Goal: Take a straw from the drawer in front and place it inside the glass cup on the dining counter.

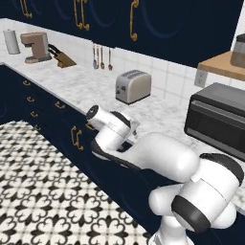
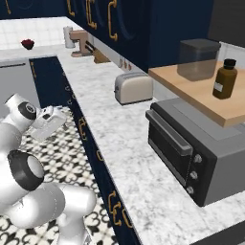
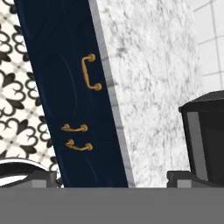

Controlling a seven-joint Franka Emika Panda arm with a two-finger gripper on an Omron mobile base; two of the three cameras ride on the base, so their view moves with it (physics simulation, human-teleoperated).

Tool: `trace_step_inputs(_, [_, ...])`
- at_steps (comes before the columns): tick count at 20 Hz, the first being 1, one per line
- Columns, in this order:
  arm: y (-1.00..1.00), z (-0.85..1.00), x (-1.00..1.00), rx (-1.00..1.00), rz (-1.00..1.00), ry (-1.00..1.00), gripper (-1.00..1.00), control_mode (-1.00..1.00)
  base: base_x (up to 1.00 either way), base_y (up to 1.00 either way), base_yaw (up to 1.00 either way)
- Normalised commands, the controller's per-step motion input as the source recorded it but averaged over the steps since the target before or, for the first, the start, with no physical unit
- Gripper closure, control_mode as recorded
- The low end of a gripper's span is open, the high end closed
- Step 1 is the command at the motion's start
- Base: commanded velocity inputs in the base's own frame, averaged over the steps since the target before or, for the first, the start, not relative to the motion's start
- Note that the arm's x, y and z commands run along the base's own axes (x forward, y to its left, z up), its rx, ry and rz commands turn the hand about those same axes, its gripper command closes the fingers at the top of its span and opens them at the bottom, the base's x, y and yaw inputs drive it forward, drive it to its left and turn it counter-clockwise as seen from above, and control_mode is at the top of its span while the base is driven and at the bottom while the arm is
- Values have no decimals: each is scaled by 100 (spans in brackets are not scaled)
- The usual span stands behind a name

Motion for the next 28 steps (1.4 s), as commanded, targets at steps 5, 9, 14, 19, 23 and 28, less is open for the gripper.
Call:
trace_step_inputs(5, [0,-58,3,-21,-3,0,-100,-100,0,0,0])
trace_step_inputs(9, [-21,-48,15,-12,-6,0,-100,-100,0,0,0])
trace_step_inputs(14, [-21,-57,28,-15,-6,0,-100,-100,0,0,0])
trace_step_inputs(19, [-15,-53,34,-19,-6,0,-100,-100,0,0,0])
trace_step_inputs(23, [-7,-47,39,-19,-7,0,-100,-100,0,0,0])
trace_step_inputs(28, [0,-46,49,-19,-7,0,-100,-100,0,0,0])
